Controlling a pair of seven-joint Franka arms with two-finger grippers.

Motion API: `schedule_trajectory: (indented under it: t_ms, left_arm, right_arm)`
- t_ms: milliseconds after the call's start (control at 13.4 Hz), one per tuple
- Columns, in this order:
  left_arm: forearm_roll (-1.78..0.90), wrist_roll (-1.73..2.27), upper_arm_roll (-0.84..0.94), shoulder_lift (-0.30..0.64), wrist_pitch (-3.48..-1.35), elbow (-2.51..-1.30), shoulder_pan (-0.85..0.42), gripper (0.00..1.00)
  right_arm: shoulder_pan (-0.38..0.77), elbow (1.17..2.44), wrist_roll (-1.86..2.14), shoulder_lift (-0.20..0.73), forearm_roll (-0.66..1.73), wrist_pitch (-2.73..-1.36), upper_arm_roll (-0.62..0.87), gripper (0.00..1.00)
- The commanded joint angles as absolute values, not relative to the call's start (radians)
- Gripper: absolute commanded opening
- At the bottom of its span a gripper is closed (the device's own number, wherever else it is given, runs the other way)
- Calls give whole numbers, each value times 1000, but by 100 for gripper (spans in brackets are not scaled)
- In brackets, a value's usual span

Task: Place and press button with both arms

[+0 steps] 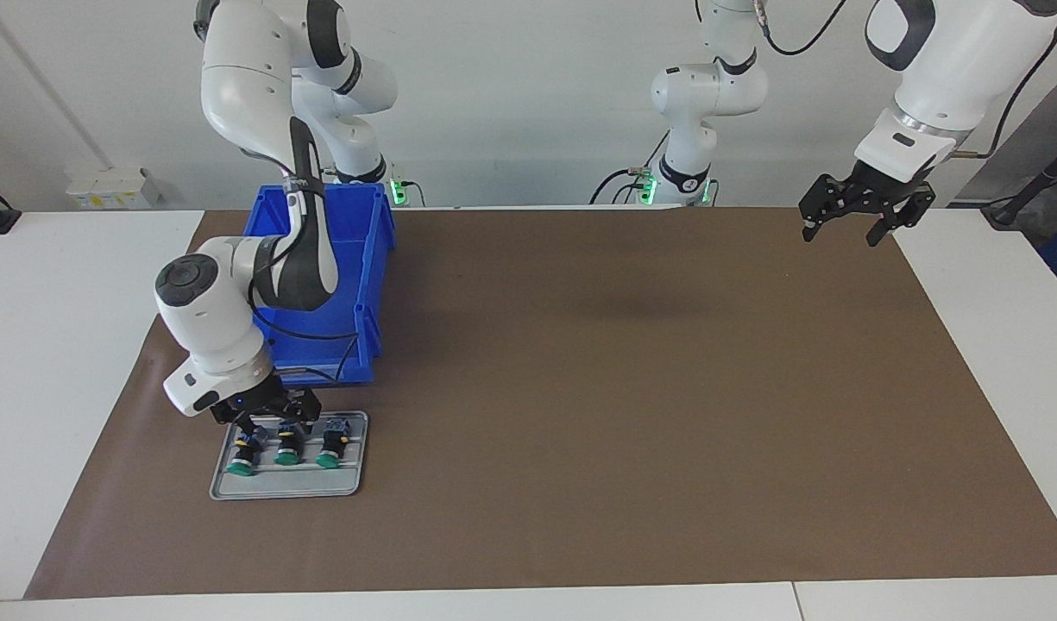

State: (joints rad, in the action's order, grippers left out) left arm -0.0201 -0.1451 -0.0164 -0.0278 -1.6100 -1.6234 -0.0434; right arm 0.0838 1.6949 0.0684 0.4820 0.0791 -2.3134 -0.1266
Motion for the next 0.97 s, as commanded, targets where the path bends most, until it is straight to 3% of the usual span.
schedule_trajectory:
  t_ms: [0,225,524,599,749,899]
  left_arm:
    - [-2,-135,-9,-40,-1601,-1634,-35,100]
    - [-2,-135,-9,-40,-1601,-1635,-35,100]
    - [-2,-135,-9,-40,-1601,-1634,-35,100]
    - [-2,-135,-9,-40,-1601,-1634,-34,100]
    - [-2,-135,-9,-40,-1601,-1634,-35,100]
    - [-2,-135,-9,-40,-1601,-1634,-35,100]
  right_arm:
    - [80,1724,115,483,107,-2345,-118,100]
    - [71,1775,166,488,109,-2434,-118,98]
    - [75,1776,164,499,109,-2441,-118,83]
    - [75,1776,169,499,107,-2441,-118,73]
    - [71,1776,205,499,109,-2442,-118,1]
    - [61,1763,209,500,107,-2431,-118,0]
